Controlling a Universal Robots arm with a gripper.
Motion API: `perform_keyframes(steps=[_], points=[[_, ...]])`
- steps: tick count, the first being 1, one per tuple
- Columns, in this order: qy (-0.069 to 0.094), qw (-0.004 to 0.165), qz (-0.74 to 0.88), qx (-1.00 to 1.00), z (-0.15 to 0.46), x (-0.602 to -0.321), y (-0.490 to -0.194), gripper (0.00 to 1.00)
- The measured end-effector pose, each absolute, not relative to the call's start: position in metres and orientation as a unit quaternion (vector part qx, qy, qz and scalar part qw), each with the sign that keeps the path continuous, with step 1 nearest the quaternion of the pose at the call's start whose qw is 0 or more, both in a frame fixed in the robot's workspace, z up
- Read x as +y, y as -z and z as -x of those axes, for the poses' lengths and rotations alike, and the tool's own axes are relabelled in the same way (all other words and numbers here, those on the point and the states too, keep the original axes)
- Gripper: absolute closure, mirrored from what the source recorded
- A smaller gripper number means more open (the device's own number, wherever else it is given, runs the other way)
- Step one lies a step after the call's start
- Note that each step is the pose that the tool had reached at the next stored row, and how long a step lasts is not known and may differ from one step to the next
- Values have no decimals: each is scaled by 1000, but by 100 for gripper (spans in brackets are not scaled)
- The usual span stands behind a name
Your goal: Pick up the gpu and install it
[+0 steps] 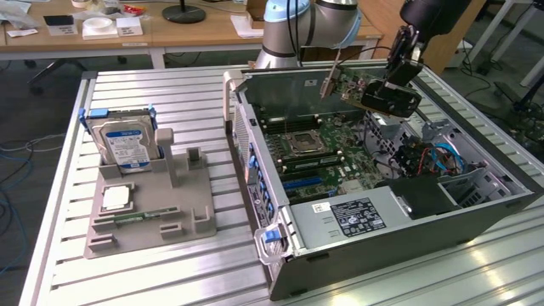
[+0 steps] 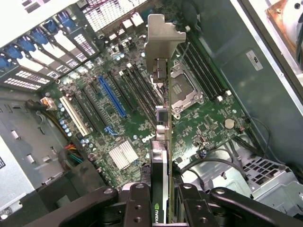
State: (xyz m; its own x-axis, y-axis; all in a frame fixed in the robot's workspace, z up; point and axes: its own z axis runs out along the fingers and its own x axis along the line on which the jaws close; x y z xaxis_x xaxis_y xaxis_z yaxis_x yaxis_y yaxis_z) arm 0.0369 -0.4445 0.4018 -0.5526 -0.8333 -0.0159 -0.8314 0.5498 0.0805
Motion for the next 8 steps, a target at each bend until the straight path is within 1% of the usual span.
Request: perform_keyframes(steps=[8], points=[[39,14,-512,-858,-37,-445,-402,73]])
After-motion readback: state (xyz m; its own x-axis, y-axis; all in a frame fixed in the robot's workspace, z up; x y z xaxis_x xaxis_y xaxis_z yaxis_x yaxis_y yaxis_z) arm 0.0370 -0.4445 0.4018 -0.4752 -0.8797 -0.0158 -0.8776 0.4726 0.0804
